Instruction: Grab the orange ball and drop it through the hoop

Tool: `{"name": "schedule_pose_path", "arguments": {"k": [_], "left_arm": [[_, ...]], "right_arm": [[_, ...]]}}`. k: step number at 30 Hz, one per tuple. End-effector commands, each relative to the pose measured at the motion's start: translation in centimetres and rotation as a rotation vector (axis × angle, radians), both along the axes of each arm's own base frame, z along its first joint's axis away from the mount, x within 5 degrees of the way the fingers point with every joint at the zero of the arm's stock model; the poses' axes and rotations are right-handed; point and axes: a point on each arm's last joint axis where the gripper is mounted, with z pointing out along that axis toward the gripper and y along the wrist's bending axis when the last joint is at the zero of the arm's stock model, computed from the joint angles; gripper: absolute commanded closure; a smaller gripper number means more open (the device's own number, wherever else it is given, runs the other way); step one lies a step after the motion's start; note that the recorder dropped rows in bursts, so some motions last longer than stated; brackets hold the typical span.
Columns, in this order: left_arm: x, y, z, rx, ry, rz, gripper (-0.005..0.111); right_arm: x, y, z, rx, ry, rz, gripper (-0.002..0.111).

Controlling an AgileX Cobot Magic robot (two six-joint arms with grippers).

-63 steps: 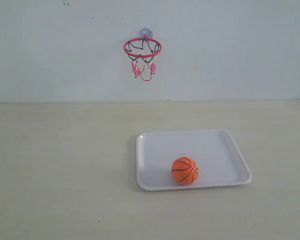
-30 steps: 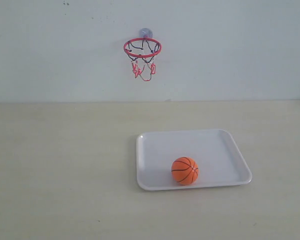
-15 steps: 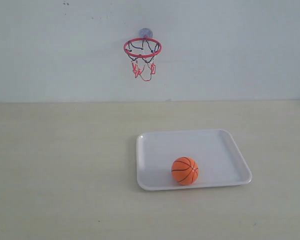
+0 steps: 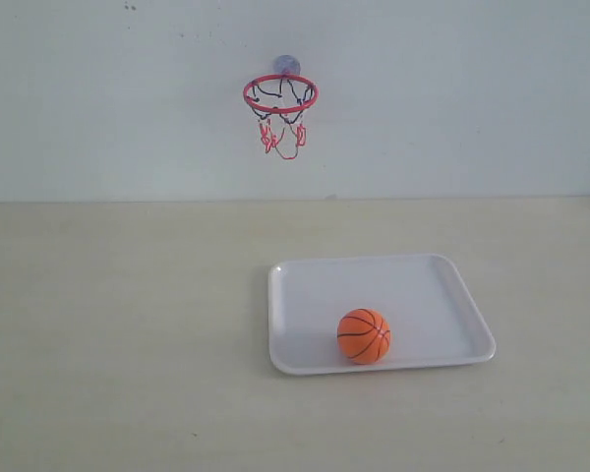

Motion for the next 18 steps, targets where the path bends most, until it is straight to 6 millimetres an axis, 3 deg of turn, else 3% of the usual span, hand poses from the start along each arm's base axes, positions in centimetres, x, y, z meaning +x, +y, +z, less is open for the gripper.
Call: {"name": "schedule_pose_path", "arguments": {"k": [1, 4, 10, 14, 16, 18], "left_arm": [[0.0, 0.0, -0.1, -0.004, -0.003, 0.005, 0.103], [0.0, 0.0, -0.1, -0.004, -0.003, 0.005, 0.103], [0.0, 0.0, -0.1, -0.004, -0.003, 0.005, 0.103], [0.0, 0.0, -0.1, -0.004, -0.003, 0.005, 0.103], [0.0, 0.0, -0.1, -0.004, -0.003, 0.005, 0.103], [0.0, 0.0, -0.1, -0.004, -0.003, 0.005, 0.103]], "right_arm": [[1.4, 0.5, -1.1, 0.091, 0.128, -0.072, 0.108], [1.9, 0.7, -1.6, 0.118, 0.154, -0.087, 0.108], [3.2, 2.1, -0.9, 0.062, 0.061, 0.131, 0.108], [5.5, 3.1, -1.1, 0.018, 0.124, 0.224, 0.108], [7.0, 3.8, -1.6, 0.016, 0.198, 0.268, 0.103], [8.8, 4.6, -2.3, 0.015, 0.260, 0.299, 0.090]]}}
